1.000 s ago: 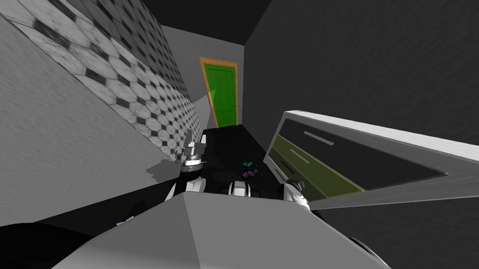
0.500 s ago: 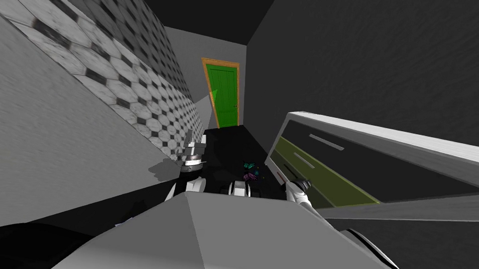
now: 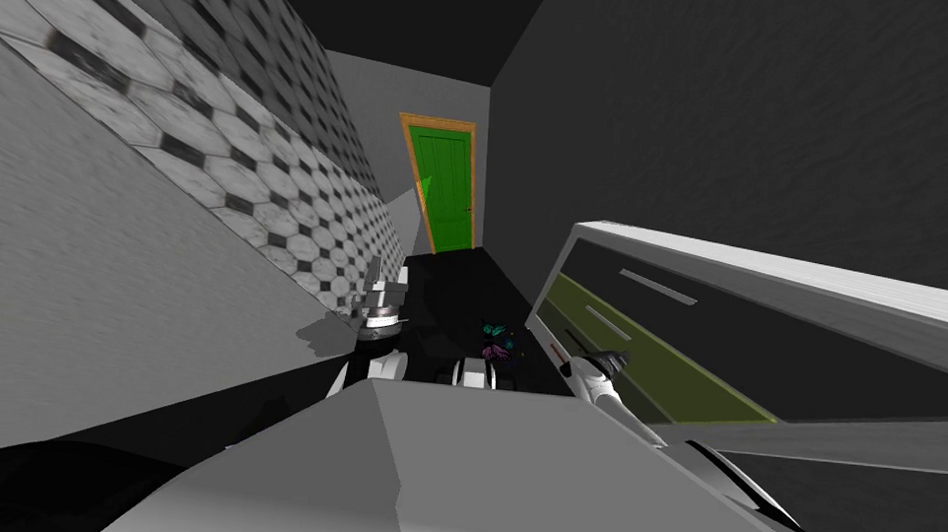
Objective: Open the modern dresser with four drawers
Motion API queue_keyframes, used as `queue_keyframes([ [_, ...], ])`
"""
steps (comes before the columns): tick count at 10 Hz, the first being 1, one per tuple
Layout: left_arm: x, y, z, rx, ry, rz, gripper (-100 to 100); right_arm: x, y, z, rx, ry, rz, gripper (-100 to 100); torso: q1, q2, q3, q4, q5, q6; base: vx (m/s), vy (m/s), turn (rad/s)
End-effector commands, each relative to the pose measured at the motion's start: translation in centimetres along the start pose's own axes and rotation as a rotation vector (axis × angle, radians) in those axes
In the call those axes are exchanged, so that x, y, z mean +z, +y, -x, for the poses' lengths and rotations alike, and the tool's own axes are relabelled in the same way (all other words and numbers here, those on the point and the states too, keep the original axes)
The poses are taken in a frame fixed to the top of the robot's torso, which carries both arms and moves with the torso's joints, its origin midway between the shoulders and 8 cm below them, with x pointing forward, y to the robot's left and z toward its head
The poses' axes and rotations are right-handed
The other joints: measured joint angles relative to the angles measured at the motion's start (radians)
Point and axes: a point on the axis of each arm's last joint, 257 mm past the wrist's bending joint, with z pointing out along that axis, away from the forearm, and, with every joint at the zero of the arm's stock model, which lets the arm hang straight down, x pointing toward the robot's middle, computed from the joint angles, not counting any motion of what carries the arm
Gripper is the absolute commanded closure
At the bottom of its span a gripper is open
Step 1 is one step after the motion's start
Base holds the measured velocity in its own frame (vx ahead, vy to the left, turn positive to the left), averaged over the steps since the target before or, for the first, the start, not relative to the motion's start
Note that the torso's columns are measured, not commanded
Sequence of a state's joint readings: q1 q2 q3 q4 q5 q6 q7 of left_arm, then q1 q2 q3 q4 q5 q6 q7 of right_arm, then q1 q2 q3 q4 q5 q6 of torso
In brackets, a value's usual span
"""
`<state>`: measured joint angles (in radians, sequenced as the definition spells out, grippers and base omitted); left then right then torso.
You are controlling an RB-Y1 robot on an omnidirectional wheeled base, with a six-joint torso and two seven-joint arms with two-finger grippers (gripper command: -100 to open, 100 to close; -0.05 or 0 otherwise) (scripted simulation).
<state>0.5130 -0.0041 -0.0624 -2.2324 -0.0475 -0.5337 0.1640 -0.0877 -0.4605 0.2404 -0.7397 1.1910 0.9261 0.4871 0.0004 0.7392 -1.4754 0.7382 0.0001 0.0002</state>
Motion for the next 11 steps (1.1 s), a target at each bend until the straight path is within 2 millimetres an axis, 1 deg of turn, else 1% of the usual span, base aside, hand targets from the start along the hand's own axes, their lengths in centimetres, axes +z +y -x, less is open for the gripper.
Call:
queue_keyframes([
  [1, 0.0, 0.0, 0.0, 0.000, 0.000, 0.000, 0, 1.9, -4.5, 0.2, -0.082, -0.003, -0.117, -100, 0.000, -0.001, -0.001, 0.000, 0.000, 0.000, 0.035, -0.009, 0.037],
  [3, 0.0, 0.0, 0.0, 0.000, 0.000, 0.000, 0, 2.5, -6.2, 0.3, -0.109, -0.003, -0.158, -100, 0.000, -0.001, 0.000, 0.000, 0.000, 0.000, 0.024, -0.001, 0.005],
  [4, 0.0, 0.0, 0.0, 0.000, 0.000, 0.000, 0, 2.3, -5.8, 0.1, -0.102, -0.003, -0.145, -100, 0.000, -0.001, 0.000, 0.000, 0.000, 0.000, 0.000, 0.000, 0.000],
  [5, 0.0, 0.0, 0.0, 0.000, 0.000, 0.000, 0, 2.4, -5.9, 0.0, -0.103, -0.002, -0.149, -100, 0.000, 0.000, 0.000, 0.000, 0.000, 0.000, 0.000, 0.000, 0.000],
  [6, 0.0, 0.0, 0.0, 0.000, 0.000, 0.000, 0, 2.4, -5.9, 0.0, -0.103, -0.002, -0.148, 100, 0.000, 0.000, 0.000, 0.000, 0.000, 0.000, 0.000, 0.000, 0.000],
  [9, 0.0, 0.0, 0.0, 0.000, 0.000, 0.000, 0, 2.5, -6.0, 0.7, -0.104, -0.006, -0.147, 100, 0.006, 0.002, 0.001, 0.001, 0.002, 0.000, -0.066, 0.137, -0.013],
  [11, 0.0, 0.0, 0.0, -0.001, 0.000, 0.000, 0, 2.5, -6.1, 1.0, -0.105, -0.008, -0.146, 100, 0.001, -0.001, 0.000, 0.000, 0.001, 0.000, -0.064, 0.176, -0.014],
])
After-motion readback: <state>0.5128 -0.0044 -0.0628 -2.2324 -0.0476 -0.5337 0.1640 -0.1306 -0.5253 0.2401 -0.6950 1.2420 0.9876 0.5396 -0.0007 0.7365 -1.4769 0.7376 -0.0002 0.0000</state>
